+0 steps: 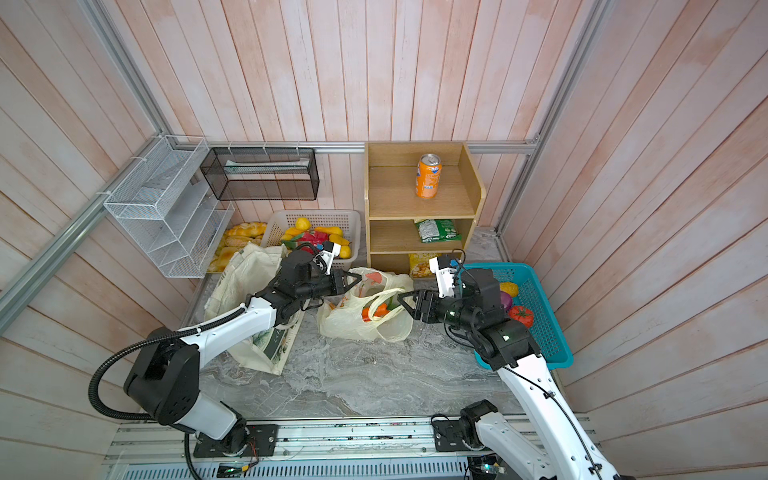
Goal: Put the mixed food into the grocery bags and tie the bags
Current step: 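Grasp the bag's second handle with the right gripper while the left holds the other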
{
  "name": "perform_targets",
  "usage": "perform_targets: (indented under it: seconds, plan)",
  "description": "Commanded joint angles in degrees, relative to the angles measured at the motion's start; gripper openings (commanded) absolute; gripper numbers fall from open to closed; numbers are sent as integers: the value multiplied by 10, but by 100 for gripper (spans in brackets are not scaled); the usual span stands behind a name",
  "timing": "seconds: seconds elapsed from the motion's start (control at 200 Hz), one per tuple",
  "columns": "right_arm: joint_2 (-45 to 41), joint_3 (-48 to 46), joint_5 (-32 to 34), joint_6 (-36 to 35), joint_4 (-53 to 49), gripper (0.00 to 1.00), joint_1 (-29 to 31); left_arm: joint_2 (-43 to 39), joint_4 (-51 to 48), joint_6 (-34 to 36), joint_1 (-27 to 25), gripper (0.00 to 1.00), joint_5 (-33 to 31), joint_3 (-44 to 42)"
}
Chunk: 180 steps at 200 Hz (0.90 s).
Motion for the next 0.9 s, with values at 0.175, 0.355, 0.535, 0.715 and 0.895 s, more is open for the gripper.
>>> perform_targets:
  seconds: [0.175, 0.355, 0.535, 0.715, 0.895]
  plan:
    - [48, 1, 3, -25, 44, 57, -3, 10, 1, 10, 6, 0, 20, 20]
    - [85, 16, -19, -31, 83, 39, -2, 12, 2, 13, 7, 0, 22, 23]
    - [103, 61, -33, -28, 92, 0, -3, 11, -25, 30, 18, 28, 16, 48]
    - [108, 118, -28, -20, 76, 0, -3, 6, -64, 54, 52, 77, 14, 103]
    - [118, 165, -22, 9, 84, 0, -2, -11, -87, 77, 60, 92, 19, 165]
